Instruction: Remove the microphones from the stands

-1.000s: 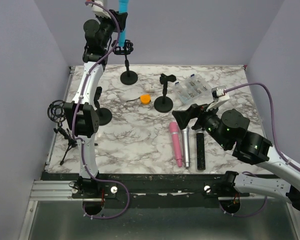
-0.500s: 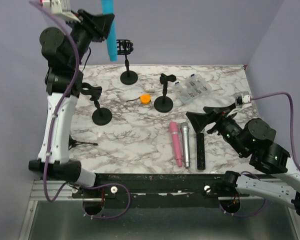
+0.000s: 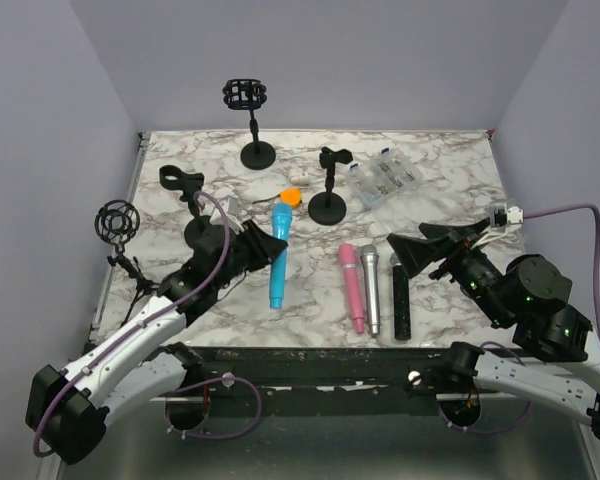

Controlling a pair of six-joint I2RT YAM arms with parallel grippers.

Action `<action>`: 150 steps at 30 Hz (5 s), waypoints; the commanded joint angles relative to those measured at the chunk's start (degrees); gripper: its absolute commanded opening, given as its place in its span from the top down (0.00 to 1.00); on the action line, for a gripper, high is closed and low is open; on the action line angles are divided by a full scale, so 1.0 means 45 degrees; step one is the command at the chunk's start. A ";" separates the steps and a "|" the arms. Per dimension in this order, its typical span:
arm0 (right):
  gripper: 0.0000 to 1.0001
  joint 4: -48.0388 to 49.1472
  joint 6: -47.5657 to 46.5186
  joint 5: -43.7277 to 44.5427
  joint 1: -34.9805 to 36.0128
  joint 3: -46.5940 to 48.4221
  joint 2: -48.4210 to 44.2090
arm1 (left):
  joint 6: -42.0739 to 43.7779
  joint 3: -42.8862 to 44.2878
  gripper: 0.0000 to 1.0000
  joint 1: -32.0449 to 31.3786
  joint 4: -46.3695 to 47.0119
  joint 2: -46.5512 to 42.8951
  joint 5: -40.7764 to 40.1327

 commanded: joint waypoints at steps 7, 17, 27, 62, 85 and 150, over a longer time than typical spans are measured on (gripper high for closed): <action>0.00 -0.0319 0.0789 -0.0281 0.0057 -0.0471 -0.0444 | -0.3272 -0.3520 1.00 -0.3714 0.6049 0.2232 -0.3841; 0.00 -0.0720 0.1382 -0.0178 0.0049 -0.0735 -0.1075 | -0.4249 -0.2752 1.00 -0.5522 0.9494 0.7078 -0.5571; 0.00 -0.1120 0.1468 0.0000 0.0055 -0.0563 -0.1314 | -0.6026 -0.2236 0.93 -0.6022 1.0928 0.9813 -0.5826; 0.00 -0.0084 0.1013 0.0303 0.0053 -0.1027 -0.0196 | 0.3127 -0.0917 0.08 -0.0255 0.6987 0.3188 -0.1893; 0.00 0.0013 0.0856 0.0458 0.0051 -0.0603 0.0626 | -0.6841 0.6351 0.23 0.3889 0.9806 1.0029 -0.3436; 0.00 0.0406 0.1023 0.0605 0.0060 -0.0153 0.2994 | -0.2865 0.7457 1.00 0.4017 -0.2200 0.3864 0.3269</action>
